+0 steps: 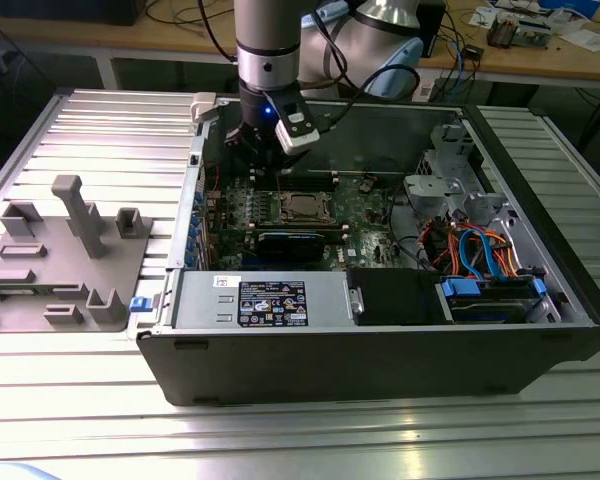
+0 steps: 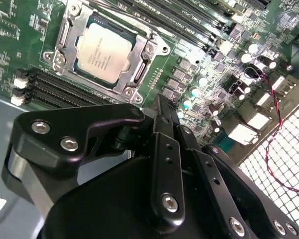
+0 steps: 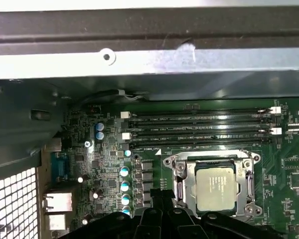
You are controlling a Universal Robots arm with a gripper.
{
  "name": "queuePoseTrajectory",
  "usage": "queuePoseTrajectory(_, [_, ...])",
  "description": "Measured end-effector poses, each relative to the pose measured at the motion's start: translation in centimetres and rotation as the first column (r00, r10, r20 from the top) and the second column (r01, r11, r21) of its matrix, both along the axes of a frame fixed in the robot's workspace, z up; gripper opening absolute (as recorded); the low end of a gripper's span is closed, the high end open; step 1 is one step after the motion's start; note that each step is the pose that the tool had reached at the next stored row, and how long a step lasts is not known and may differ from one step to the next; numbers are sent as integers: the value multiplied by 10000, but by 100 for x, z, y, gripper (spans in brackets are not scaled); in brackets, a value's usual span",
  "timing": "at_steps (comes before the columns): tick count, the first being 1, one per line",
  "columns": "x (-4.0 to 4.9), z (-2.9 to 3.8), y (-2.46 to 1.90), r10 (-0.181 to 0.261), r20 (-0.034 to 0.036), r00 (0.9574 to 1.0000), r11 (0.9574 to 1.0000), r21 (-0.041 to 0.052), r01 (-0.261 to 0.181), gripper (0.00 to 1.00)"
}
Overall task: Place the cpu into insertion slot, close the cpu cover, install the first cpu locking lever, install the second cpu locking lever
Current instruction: 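Install the first cpu locking lever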
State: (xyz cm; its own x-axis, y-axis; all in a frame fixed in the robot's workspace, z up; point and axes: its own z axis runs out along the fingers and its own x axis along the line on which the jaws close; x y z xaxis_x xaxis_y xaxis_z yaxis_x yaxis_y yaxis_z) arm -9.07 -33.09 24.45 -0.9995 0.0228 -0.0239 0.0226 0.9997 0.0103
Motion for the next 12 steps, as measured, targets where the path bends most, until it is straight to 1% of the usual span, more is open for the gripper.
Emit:
queuePoseTrajectory(2, [0, 0, 2, 238, 0, 9997, 9997, 0, -238, 11])
queuePoseTrajectory(3, [1, -1, 4, 504, 1, 9987, 9987, 1, -504, 11])
queuePoseTrajectory(6, [-4, 2, 7, 541, 0, 9985, 9985, 0, -541, 11])
queuePoseTrajectory(10, [-8, 34, 18, 541, 0, 9985, 9985, 0, -541, 11])
queuePoseTrajectory(12, [-9, 42, 31, 541, 0, 9985, 9985, 0, -541, 11])
